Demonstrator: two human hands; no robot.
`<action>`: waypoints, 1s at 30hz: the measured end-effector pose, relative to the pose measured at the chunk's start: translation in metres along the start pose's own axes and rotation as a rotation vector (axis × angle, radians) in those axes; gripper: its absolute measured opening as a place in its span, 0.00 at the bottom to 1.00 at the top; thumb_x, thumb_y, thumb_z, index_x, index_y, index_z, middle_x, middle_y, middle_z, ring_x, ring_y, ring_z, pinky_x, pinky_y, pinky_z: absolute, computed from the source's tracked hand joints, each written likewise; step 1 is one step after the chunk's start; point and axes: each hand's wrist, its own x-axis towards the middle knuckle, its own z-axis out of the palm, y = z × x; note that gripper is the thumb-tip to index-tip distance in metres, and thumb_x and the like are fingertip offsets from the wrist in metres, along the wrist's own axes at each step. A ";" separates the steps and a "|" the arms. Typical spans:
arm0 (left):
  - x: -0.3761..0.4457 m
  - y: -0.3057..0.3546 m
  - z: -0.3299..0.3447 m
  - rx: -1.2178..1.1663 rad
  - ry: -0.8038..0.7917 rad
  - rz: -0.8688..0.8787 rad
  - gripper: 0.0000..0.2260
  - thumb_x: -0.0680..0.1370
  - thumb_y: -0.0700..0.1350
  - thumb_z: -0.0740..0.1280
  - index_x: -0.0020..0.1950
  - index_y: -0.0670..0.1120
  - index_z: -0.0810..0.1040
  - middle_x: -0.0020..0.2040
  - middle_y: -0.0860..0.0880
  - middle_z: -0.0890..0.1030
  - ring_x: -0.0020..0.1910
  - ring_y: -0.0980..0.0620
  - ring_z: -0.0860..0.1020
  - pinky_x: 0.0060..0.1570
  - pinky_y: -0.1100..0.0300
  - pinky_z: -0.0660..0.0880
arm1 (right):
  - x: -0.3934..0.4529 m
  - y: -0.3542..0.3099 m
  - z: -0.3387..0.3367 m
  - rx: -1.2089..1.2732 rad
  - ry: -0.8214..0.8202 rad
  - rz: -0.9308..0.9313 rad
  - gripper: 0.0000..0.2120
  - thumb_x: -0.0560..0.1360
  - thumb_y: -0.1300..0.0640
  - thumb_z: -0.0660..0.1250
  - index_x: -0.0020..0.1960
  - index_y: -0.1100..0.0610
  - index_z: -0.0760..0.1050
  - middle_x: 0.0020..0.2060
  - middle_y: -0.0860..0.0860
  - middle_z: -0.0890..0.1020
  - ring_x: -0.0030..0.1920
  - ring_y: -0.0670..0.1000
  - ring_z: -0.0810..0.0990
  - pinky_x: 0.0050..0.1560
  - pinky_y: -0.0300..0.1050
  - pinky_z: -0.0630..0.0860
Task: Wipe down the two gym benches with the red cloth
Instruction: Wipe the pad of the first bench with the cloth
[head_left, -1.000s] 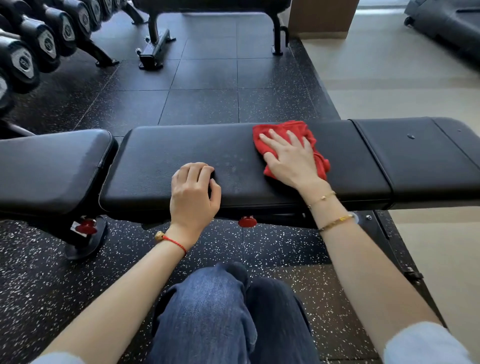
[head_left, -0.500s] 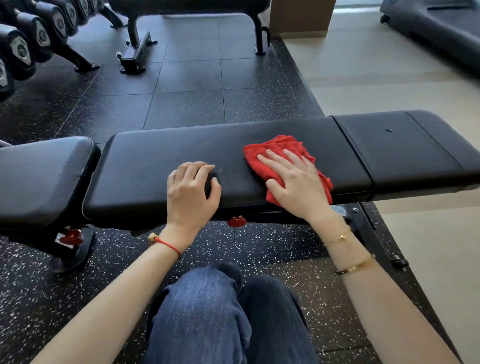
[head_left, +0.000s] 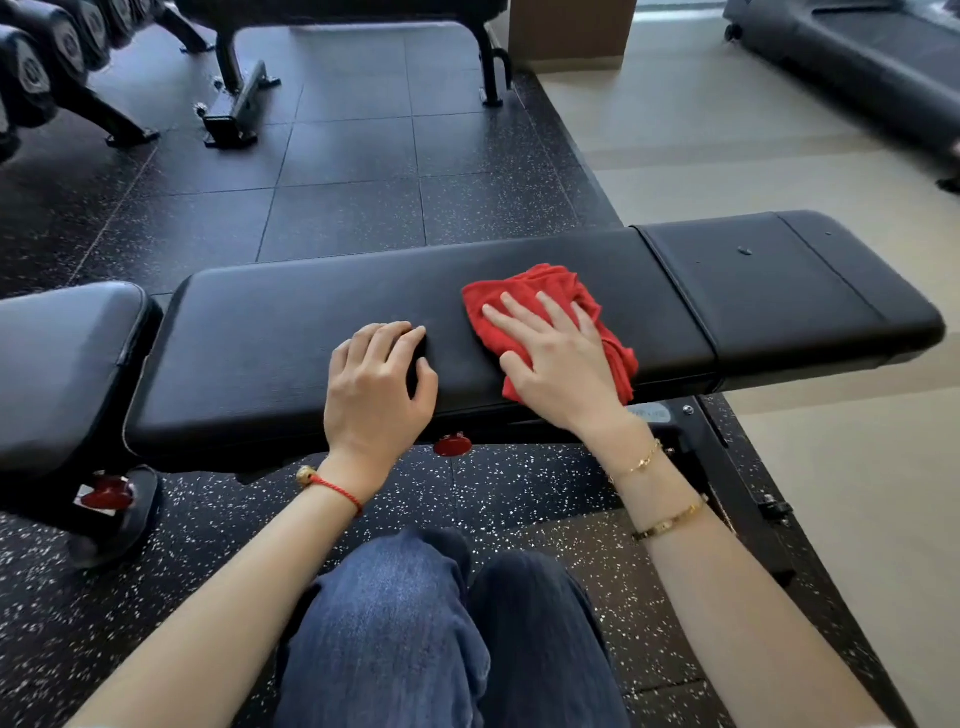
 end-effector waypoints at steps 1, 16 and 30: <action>0.000 -0.001 0.000 -0.001 0.005 0.001 0.15 0.78 0.47 0.63 0.61 0.45 0.82 0.60 0.48 0.82 0.62 0.45 0.77 0.64 0.50 0.71 | -0.006 0.003 -0.001 0.013 -0.004 -0.015 0.25 0.78 0.47 0.56 0.74 0.37 0.61 0.76 0.39 0.61 0.78 0.50 0.54 0.77 0.52 0.45; -0.001 -0.002 0.007 0.067 0.046 0.052 0.15 0.78 0.47 0.62 0.61 0.45 0.81 0.59 0.49 0.82 0.60 0.46 0.77 0.62 0.50 0.70 | 0.092 0.063 -0.018 -0.041 -0.091 0.224 0.24 0.80 0.46 0.51 0.76 0.39 0.59 0.78 0.42 0.58 0.77 0.55 0.54 0.76 0.57 0.46; 0.000 -0.003 0.009 0.075 0.050 0.063 0.15 0.78 0.48 0.62 0.61 0.45 0.81 0.59 0.48 0.81 0.60 0.45 0.78 0.62 0.49 0.71 | 0.061 0.087 -0.024 -0.059 -0.069 0.043 0.26 0.77 0.42 0.55 0.75 0.37 0.59 0.76 0.40 0.60 0.77 0.51 0.56 0.76 0.55 0.50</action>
